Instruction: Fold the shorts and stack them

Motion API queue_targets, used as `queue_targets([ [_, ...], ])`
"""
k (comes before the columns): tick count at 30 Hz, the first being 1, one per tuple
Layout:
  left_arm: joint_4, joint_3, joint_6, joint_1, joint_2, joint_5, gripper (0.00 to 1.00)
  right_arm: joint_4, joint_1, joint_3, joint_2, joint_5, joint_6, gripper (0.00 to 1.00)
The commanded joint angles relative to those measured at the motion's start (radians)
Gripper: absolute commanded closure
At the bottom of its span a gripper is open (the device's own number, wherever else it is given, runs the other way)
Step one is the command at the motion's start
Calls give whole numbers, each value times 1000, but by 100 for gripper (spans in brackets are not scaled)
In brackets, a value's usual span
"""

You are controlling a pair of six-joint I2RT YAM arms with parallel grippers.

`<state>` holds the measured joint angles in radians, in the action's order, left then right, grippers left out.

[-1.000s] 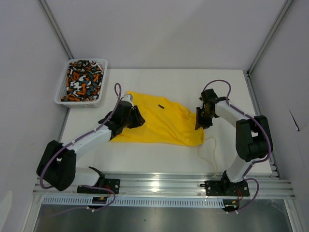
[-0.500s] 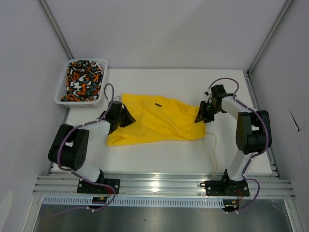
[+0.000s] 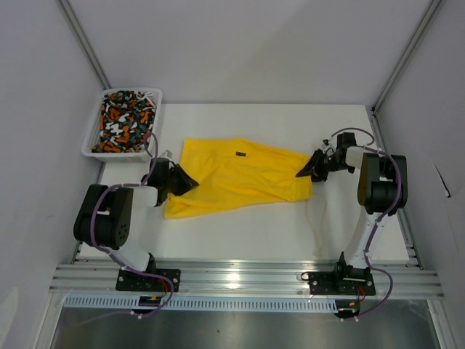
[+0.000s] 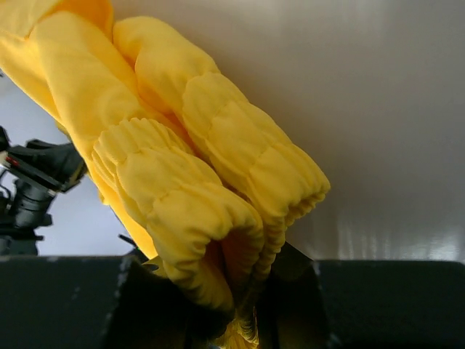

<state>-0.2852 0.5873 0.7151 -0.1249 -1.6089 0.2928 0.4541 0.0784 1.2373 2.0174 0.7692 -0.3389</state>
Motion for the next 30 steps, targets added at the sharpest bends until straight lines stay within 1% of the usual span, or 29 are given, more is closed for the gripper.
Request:
queue_targets([
  [1,21,-38,-32,10,41,-14,76,-86,66,53,24,39,-61,100],
  [6,31,-38,-46,8,50,-20,76,-63,80,94,52,27,-61,100],
  [10,73,-30,-77,1,87,-63,76,-48,80,108,67,6,-63,100],
  [17,194,14,-121,-36,236,-179,73,60,-3,114,27,-93,12,100],
  [18,228,47,-129,-42,250,-194,73,67,-12,110,11,-99,29,97],
  [20,262,68,-144,-59,268,-228,73,80,-28,85,-9,-129,41,71],
  [21,277,95,-147,-62,280,-239,72,72,-32,67,-41,-134,43,38],
  [23,277,111,-148,-70,287,-238,72,34,-26,0,-81,-139,38,7],
  [24,277,121,-146,-82,290,-238,72,22,-16,-22,-121,-136,35,4],
  [30,301,167,-144,-130,251,-250,72,-63,14,-169,-218,-113,9,1],
])
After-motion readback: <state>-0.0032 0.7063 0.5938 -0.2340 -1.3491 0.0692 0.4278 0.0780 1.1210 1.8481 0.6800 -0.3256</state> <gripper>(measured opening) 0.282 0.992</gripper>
